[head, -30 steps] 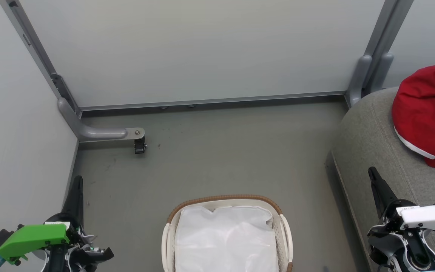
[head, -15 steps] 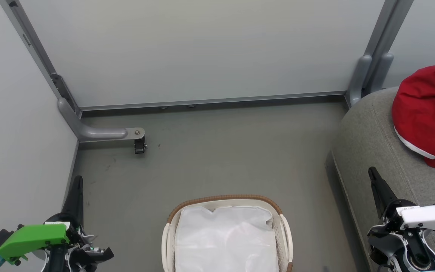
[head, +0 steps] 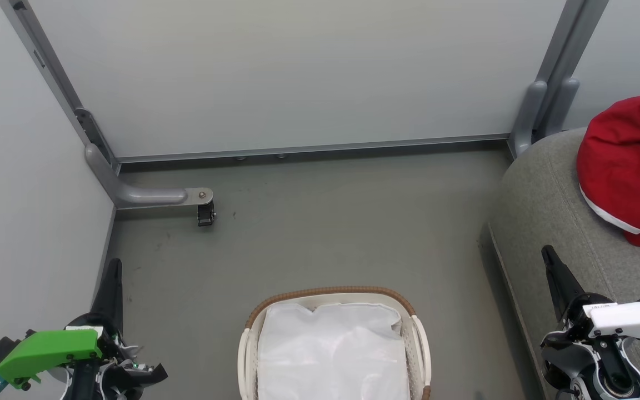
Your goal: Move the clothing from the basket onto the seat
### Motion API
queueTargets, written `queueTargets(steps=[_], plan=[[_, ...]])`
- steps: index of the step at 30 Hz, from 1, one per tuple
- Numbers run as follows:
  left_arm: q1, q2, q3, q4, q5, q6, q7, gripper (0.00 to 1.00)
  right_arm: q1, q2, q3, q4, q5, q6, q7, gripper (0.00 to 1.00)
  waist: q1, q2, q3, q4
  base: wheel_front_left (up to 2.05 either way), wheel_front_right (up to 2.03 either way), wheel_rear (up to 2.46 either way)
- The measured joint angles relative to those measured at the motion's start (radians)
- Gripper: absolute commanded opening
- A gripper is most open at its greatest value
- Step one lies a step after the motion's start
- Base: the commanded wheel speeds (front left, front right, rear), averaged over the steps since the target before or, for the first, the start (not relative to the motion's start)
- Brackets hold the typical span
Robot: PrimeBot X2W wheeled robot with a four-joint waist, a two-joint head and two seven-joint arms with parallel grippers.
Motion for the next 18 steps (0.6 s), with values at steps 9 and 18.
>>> queueTargets(steps=[9,18], plan=[[0.000,0.000,0.000,0.000,0.000,0.000,0.000,0.00,0.000,0.000,0.000,0.000,0.000,0.000,0.000,0.00,0.0000,0.0000,0.000,0.000,0.00,0.00,0.00],[0.000,0.000,0.000,0.000,0.000,0.000,0.000,0.00,0.000,0.000,0.000,0.000,0.000,0.000,0.000,0.00,0.0000,0.0000,0.000,0.000,0.00,0.00,0.00]])
